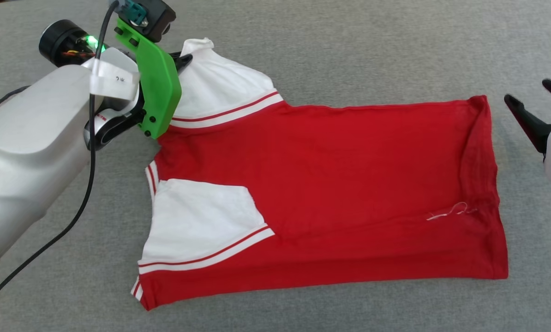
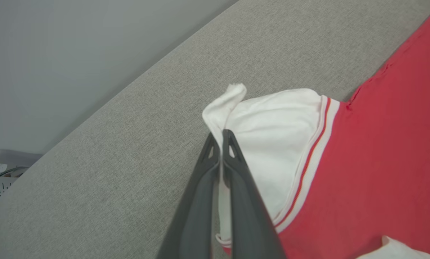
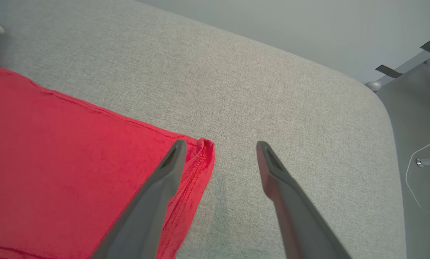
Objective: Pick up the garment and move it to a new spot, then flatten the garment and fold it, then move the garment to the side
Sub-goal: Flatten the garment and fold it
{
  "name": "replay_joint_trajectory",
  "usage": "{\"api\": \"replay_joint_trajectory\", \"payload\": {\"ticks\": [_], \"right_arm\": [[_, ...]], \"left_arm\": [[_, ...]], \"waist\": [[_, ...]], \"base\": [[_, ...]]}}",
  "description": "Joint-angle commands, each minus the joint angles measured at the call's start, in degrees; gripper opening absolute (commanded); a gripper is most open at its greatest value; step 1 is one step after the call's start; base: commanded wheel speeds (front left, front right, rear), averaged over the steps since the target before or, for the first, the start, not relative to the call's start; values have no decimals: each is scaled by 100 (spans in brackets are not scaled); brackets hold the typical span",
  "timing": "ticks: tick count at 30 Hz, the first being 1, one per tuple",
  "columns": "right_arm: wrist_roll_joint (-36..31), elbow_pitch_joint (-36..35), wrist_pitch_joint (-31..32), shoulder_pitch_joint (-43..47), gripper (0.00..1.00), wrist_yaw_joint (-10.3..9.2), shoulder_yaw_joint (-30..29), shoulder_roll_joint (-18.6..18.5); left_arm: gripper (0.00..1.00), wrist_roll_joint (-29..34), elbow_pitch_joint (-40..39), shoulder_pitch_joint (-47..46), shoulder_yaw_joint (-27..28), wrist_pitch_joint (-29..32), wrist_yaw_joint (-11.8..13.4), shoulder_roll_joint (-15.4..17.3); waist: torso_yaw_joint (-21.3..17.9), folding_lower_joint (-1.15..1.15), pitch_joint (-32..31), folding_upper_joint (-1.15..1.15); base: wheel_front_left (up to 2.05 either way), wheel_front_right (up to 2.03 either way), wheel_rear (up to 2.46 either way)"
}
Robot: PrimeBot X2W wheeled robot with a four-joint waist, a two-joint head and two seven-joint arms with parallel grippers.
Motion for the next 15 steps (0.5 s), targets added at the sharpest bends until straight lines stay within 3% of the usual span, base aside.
{"api": "replay_joint_trajectory", "payload": {"ticks": [1, 6, 15], "right_arm": [[186, 62, 263, -179, 100, -5, 145, -116], [761, 389, 1231, -665, 100, -5, 711, -412], [806, 1492, 1497, -1416, 100, -5, 1244, -199]], "left_arm": [[0, 53, -48, 91, 3, -72, -16, 20], [0, 199, -242, 57, 4, -223, -12, -18], [0, 356, -389, -188, 44, -391, 24, -142]], "waist": [[166, 0, -21, 0], [341, 0, 132, 0], [553, 0, 507, 0]], "base": [[0, 0, 0], [0, 0, 0], [0, 0, 0]]}}
